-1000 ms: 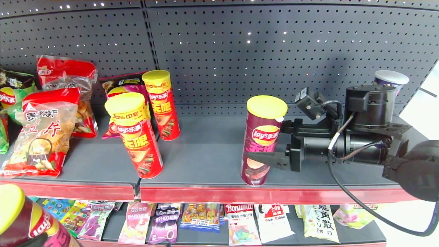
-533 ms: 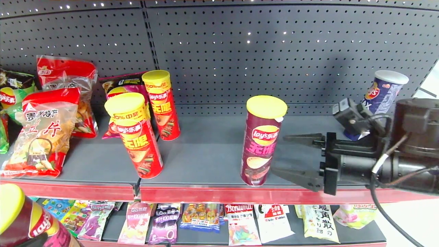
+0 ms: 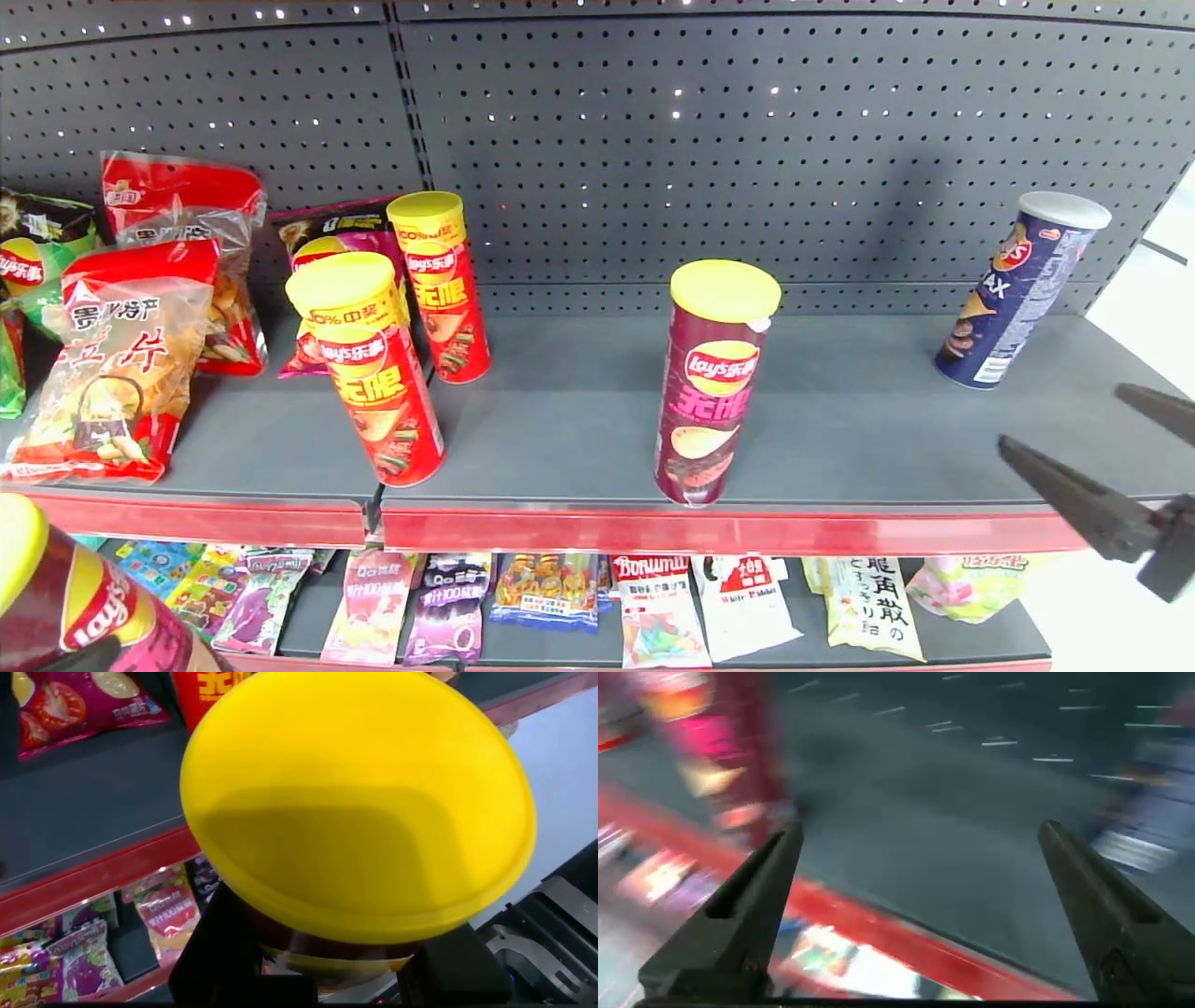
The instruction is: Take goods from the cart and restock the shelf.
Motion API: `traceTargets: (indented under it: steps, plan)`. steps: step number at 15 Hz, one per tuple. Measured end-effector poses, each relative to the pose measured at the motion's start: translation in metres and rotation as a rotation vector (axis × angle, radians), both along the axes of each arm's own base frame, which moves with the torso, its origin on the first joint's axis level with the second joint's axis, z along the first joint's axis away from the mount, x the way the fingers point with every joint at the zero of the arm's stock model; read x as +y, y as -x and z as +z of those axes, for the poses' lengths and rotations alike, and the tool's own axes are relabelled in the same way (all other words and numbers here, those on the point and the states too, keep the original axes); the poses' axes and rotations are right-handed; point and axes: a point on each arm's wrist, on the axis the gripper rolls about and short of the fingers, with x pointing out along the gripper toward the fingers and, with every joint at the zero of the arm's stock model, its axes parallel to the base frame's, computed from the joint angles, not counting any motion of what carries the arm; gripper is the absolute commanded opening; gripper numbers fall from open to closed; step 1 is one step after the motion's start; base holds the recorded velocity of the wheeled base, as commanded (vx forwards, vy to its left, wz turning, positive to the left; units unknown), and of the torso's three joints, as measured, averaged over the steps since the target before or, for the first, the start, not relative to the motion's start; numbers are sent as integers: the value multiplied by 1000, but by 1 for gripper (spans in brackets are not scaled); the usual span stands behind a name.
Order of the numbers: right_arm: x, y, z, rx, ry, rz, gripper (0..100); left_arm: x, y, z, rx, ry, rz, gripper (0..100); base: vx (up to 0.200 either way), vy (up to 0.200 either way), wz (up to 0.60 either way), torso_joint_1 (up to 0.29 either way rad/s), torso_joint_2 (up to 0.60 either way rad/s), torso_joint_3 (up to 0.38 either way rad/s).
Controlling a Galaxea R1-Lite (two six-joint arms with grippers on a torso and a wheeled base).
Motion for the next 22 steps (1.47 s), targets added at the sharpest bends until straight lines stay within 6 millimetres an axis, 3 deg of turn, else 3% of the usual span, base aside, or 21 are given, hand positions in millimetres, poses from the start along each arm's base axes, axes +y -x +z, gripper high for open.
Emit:
traceTargets:
  steps: [2, 6, 9, 12, 15, 17, 22]
  plan:
    - [-18, 31, -2, -11, 53, -111, 100, -1, 1, 2, -3, 18, -61, 0, 0, 0, 0, 0, 0, 0]
    - [-55, 107, -1, 165, 214, -260, 100, -2, 2, 3, -1, 36, -121, 0, 0, 0, 0, 0, 0, 0]
    - [-57, 142, -4, 158, 127, -501, 100, -2, 2, 2, 3, 37, -121, 0, 0, 0, 0, 0, 0, 0]
    - [-48, 139, -44, 216, 59, -522, 100, -2, 1, 1, 13, 38, -115, 0, 0, 0, 0, 0, 0, 0]
    - [-41, 126, -83, 50, -42, -256, 100, -2, 0, -1, 22, 40, -113, 0, 0, 0, 0, 0, 0, 0]
    - [-39, 121, -98, -58, -90, -145, 100, -3, -1, -1, 29, 39, -113, 0, 0, 0, 0, 0, 0, 0]
    - [-40, 118, -118, -41, -153, -212, 100, -2, 1, -1, 23, 42, -114, 0, 0, 0, 0, 0, 0, 0]
